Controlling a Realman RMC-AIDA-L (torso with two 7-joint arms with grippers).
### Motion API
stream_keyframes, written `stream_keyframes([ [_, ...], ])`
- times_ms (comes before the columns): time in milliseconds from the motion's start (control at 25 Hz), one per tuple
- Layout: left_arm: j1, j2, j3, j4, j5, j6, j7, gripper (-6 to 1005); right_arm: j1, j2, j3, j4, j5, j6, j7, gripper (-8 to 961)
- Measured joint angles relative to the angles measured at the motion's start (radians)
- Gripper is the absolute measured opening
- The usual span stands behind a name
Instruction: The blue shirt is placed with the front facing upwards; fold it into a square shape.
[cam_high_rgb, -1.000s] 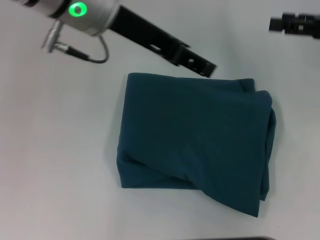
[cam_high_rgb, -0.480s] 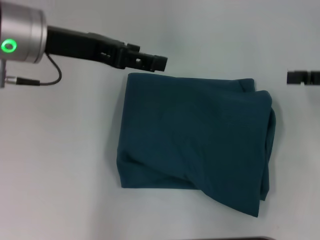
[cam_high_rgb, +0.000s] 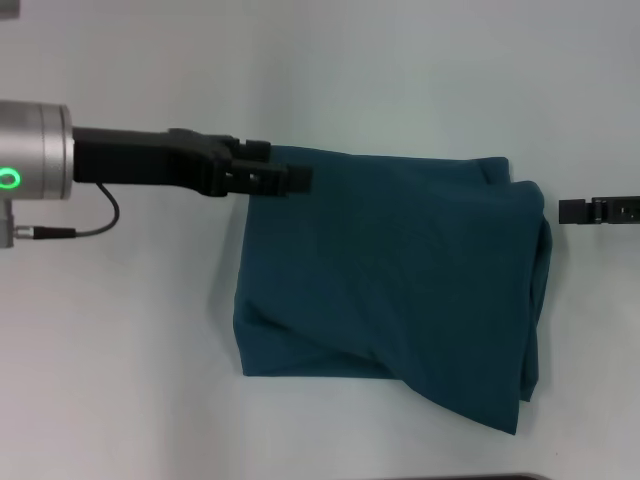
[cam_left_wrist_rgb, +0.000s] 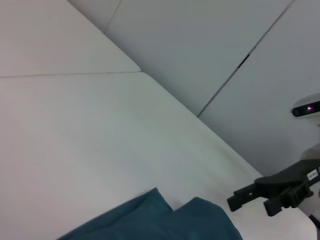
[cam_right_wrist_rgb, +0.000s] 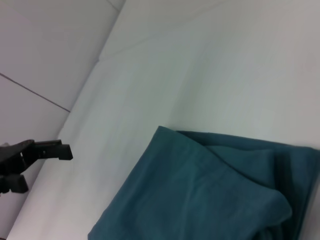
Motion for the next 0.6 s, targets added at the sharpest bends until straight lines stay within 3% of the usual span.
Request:
stream_keyframes([
  [600, -0.002, 0.0, -0.025, 0.058, -0.01, 0.006, 0.064, 894, 0.029, 0.009, 0.0, 0.023, -0.022, 0.005, 0.025, 837],
])
